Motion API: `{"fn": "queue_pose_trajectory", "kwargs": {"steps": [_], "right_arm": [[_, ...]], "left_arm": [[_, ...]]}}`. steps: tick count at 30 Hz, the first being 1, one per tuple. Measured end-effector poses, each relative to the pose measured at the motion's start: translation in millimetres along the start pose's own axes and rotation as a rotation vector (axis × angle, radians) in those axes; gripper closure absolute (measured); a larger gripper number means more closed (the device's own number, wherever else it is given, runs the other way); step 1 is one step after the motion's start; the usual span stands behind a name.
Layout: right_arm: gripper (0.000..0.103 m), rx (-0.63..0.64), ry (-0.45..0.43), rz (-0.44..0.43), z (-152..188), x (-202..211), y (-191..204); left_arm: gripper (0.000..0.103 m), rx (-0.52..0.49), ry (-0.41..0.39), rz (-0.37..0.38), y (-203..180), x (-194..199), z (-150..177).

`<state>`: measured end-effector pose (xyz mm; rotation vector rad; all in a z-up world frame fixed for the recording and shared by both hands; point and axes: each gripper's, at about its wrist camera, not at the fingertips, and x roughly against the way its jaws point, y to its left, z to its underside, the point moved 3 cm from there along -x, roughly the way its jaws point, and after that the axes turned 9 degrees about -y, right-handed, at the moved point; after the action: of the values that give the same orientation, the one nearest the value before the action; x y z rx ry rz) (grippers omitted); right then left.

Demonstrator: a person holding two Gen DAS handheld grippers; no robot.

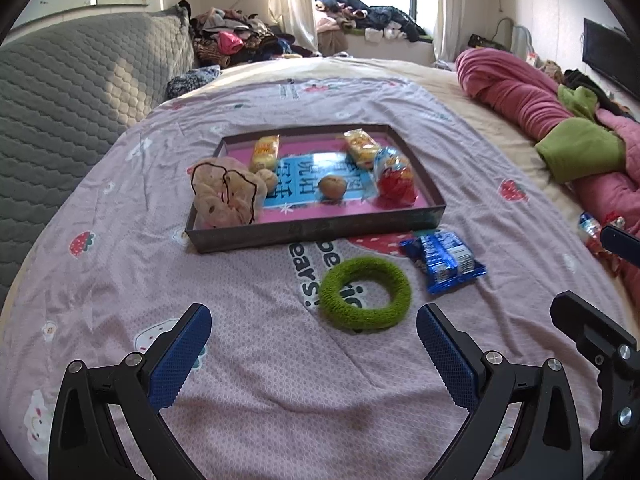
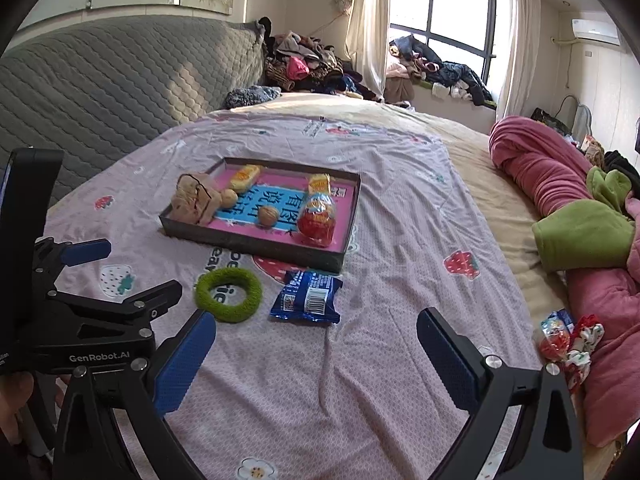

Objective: Organize objects
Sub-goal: 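Raise both open grippers and move them toward the green ring and blue packet, then close the left gripper on the green ring while the right gripper grasps the blue packet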

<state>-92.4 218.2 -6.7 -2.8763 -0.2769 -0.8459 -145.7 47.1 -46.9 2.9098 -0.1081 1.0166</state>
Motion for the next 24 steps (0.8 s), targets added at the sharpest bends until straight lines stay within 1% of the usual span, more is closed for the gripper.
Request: {"fn": "queue_pose_trajectory", "kwargs": {"steps": [15,24], "right_arm": [[0.001,0.016,0.082,-0.006,10,-74,-1],[0.001,-0.012,0.130,-0.005,13,-110,-5]], "left_arm": [[0.001,-0.013,0.077,-0.013,8,-68,8],[0.001,-0.015,0.094,-0.005,8,-93,8]]}}
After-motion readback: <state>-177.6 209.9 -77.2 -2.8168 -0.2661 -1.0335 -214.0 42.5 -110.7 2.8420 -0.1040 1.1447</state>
